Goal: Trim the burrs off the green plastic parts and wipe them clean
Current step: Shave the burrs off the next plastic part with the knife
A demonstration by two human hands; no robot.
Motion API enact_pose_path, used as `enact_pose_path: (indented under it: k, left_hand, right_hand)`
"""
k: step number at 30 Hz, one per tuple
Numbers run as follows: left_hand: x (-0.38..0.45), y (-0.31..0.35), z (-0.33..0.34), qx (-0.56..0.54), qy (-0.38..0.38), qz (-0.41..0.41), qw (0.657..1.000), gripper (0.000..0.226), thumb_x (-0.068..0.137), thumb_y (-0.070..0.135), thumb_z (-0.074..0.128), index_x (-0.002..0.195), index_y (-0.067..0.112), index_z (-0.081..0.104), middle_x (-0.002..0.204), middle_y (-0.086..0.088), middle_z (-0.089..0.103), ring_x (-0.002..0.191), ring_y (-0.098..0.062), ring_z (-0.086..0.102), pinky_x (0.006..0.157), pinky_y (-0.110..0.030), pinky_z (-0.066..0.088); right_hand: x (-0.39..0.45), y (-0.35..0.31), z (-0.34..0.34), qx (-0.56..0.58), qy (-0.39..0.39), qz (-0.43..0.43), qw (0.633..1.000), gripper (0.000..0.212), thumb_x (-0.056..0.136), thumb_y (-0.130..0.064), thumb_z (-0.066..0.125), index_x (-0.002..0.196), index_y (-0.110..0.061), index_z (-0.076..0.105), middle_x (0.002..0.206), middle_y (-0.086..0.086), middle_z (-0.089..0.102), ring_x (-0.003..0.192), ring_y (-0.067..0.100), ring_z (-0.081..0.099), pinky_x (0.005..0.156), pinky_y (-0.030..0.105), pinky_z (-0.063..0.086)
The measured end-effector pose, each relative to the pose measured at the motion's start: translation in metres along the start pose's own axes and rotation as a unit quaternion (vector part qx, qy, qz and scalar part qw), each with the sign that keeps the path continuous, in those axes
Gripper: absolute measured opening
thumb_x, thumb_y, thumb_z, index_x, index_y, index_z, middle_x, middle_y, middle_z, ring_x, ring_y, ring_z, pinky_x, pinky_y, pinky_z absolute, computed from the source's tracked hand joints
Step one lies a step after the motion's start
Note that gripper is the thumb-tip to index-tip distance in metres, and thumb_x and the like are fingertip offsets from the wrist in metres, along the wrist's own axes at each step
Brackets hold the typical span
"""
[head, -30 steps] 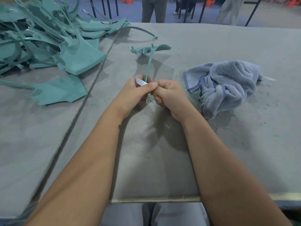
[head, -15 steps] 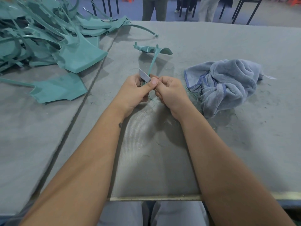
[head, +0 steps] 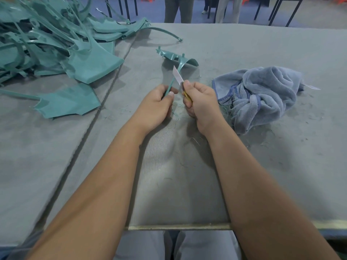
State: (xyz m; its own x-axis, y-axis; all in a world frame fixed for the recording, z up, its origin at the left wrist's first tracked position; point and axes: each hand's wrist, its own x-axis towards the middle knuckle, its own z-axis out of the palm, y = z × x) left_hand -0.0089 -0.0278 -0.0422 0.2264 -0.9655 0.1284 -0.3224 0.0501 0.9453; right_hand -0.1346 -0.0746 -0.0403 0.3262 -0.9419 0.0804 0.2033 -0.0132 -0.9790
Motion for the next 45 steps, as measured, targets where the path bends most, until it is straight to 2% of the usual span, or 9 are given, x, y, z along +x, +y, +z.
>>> enact_pose_path:
  k: [4,10,16,20,26,30,35,40,45]
  left_hand:
    - [-0.001,0.001,-0.004,0.044,0.035,0.029,0.998,0.02,0.104,0.019,0.038,0.102,0.02,0.058,0.075,0.005,0.056,0.054,0.002,0.051,0.053,-0.013,0.042]
    - [-0.001,0.009,-0.007,-0.096,0.079,0.031,0.992,0.027,0.104,0.02,0.035,0.092,0.024,0.059,0.061,0.01,0.053,0.052,-0.008,0.05,0.05,-0.02,0.04]
    - [-0.002,0.006,-0.003,-0.116,0.029,0.001,0.993,0.029,0.101,0.023,0.039,0.073,0.022,0.043,0.053,0.015,0.038,0.044,-0.005,0.033,0.04,-0.016,0.028]
    - [0.002,0.01,-0.003,-0.18,-0.029,-0.036,0.983,0.021,0.089,0.009,0.039,0.073,0.021,0.036,0.05,0.011,0.031,0.038,-0.003,0.023,0.036,-0.015,0.021]
    - [-0.009,0.009,-0.004,-0.132,-0.063,0.03,0.989,0.021,0.087,0.021,0.056,0.069,0.02,0.044,0.048,0.015,0.036,0.042,-0.003,0.027,0.041,-0.017,0.023]
    - [-0.008,0.01,-0.004,-0.15,-0.058,-0.001,0.987,0.031,0.098,0.016,0.051,0.07,0.021,0.039,0.049,0.014,0.031,0.043,-0.003,0.023,0.04,-0.016,0.02]
    - [-0.007,0.005,-0.003,-0.136,-0.073,0.002,0.988,0.032,0.101,0.025,0.049,0.069,0.023,0.044,0.052,0.012,0.029,0.044,-0.005,0.021,0.039,-0.016,0.02]
    - [-0.006,0.002,-0.003,-0.11,-0.046,0.006,0.993,0.038,0.097,0.035,0.054,0.06,0.027,0.047,0.048,0.014,0.032,0.04,-0.003,0.024,0.037,-0.015,0.022]
    - [-0.008,0.003,-0.002,-0.063,-0.018,0.015,0.998,0.037,0.094,0.043,0.057,0.059,0.031,0.06,0.048,0.014,0.035,0.042,-0.004,0.028,0.04,-0.018,0.025]
  right_hand:
    - [-0.001,0.0,0.001,-0.009,-0.009,-0.01,1.0,0.031,0.099,-0.019,0.052,0.07,-0.013,0.053,0.048,0.0,0.037,0.036,0.003,0.027,0.036,0.014,0.023]
    - [-0.006,-0.004,0.004,-0.016,-0.015,-0.023,0.999,0.027,0.099,-0.018,0.054,0.072,-0.013,0.055,0.054,0.003,0.035,0.039,0.004,0.027,0.038,0.014,0.023]
    - [-0.009,-0.008,0.006,-0.026,-0.028,-0.025,0.999,0.027,0.099,-0.016,0.053,0.073,-0.01,0.052,0.052,0.002,0.035,0.038,0.003,0.028,0.038,0.014,0.023]
    - [-0.009,-0.01,0.006,-0.045,-0.035,-0.013,0.998,0.031,0.1,-0.014,0.051,0.069,-0.01,0.052,0.045,-0.004,0.038,0.036,0.002,0.029,0.037,0.012,0.023]
    - [-0.012,-0.009,0.01,-0.081,-0.073,-0.028,0.994,0.023,0.1,-0.006,0.048,0.077,-0.001,0.052,0.044,-0.005,0.033,0.039,0.001,0.027,0.04,0.012,0.022]
    - [-0.011,-0.008,0.01,-0.097,-0.078,-0.035,0.992,0.024,0.099,-0.003,0.047,0.075,-0.003,0.049,0.054,0.0,0.031,0.042,0.002,0.026,0.043,0.014,0.022]
    - [-0.009,-0.004,0.007,-0.095,-0.05,-0.031,0.994,0.032,0.099,-0.005,0.05,0.066,-0.006,0.048,0.051,0.001,0.033,0.042,0.002,0.027,0.044,0.014,0.024]
    - [-0.005,-0.001,0.007,-0.09,-0.035,-0.03,0.995,0.032,0.098,-0.006,0.052,0.066,-0.009,0.051,0.041,-0.01,0.036,0.038,0.001,0.028,0.041,0.011,0.024]
    - [-0.003,0.0,0.007,-0.092,-0.018,-0.029,0.995,0.032,0.097,-0.008,0.054,0.065,-0.01,0.051,0.043,-0.007,0.037,0.039,0.001,0.029,0.041,0.013,0.024]
